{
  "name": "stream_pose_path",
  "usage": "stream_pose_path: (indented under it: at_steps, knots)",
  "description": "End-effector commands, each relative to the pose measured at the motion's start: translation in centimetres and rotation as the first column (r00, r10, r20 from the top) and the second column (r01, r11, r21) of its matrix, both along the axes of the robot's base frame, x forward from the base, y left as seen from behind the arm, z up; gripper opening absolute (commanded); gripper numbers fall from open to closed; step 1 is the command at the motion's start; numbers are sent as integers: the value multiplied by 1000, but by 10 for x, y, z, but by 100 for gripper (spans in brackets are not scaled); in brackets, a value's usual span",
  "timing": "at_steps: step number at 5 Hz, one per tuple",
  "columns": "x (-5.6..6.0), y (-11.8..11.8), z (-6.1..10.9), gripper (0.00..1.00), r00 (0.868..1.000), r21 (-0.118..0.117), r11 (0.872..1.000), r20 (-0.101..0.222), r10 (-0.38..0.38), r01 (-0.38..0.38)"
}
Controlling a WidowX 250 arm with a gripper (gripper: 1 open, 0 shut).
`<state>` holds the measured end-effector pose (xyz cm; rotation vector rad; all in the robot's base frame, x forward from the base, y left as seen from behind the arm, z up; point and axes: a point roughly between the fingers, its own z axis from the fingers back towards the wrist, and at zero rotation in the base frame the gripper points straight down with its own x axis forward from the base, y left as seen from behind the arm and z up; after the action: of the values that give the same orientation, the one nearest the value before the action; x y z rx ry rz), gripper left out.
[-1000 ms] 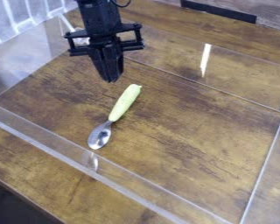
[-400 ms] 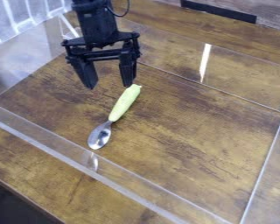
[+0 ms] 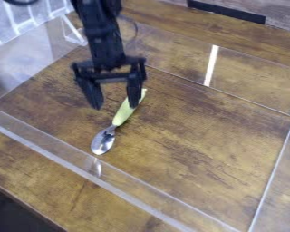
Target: Move the green spoon to the right
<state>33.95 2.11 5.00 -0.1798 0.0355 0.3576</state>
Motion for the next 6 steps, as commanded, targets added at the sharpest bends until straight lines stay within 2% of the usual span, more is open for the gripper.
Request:
stream_pose_path:
  at_steps: [1, 2, 4, 5, 6]
  knots:
    - [17, 2, 15, 100, 995, 11, 997, 65, 72, -72]
    - [21, 9, 12, 100, 986, 16, 987, 55, 157, -158]
    - [18, 11, 2, 100, 978, 31, 978, 39, 205, -206]
    - [25, 23, -7, 0, 982, 35, 982, 32, 185, -186]
    - [31, 33, -5, 0, 989, 28, 989, 37, 141, -142]
